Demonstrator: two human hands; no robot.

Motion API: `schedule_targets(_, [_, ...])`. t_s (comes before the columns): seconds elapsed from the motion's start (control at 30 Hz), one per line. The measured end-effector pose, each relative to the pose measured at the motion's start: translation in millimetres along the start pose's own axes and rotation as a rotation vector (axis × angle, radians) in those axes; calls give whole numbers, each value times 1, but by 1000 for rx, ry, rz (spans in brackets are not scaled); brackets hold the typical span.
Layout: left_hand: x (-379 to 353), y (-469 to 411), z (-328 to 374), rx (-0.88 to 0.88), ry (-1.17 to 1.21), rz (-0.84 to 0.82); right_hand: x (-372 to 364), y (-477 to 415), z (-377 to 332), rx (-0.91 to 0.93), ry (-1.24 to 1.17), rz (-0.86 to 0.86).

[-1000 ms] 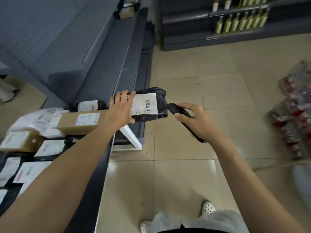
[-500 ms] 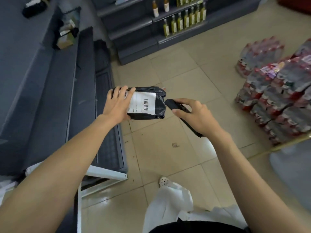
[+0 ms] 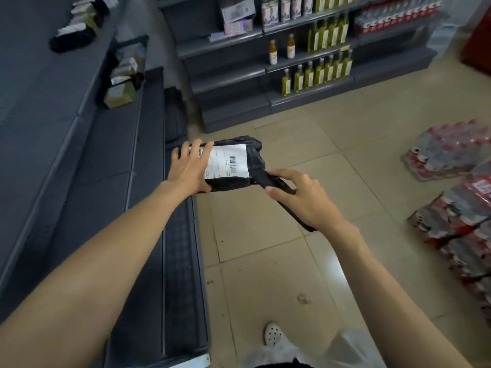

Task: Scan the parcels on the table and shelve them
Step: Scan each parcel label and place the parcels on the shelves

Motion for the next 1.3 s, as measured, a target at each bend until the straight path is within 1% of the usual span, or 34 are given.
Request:
schedule_targets(0.1, [-18, -40, -34, 10, 19, -66, -21, -56, -11, -1, 14, -28])
schedule_targets(0.27, [-49, -117, -87, 26, 54, -80, -40, -166, -30, 25, 26, -36])
schedule_targets(0.4, [-55, -187, -139, 83, 76, -34, -48, -273, -51, 78, 26, -72])
schedule_targets(0.5, [-47, -247, -193, 155, 57, 11, -47, -362, -83, 160, 50, -119])
schedule_targets(0.63, [-30, -323, -268, 269, 81, 50, -35, -476, -129, 248, 48, -130])
schedule_targets(0.73, [-25, -361, -317, 309, 83, 71, -45, -542, -154, 284, 17, -142])
schedule_targets(0.87, [-23, -391, -373, 309, -3, 84, -78, -607, -188, 319, 36, -235])
schedule_targets(1.0, [-16, -413, -458, 413, -26, 115, -116, -678, -257, 402, 57, -298])
schedule_targets(1.13, [-8, -428, -559, 494, -38, 137, -159, -745, -328, 476, 37, -357])
schedule_targets(1.3, [-19, -446, -694, 586, -24, 92, -225, -831, -408, 520, 15, -356])
Point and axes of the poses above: each hand's wrist, its own y-axis away from the middle knuckle, its own x-axis out of the back of the hand, z = x × y, the point moved 6 cm from there along -y, towards the middle knuckle, and after that the axes turned 5 degrees about -x, right-handed, at the moved point
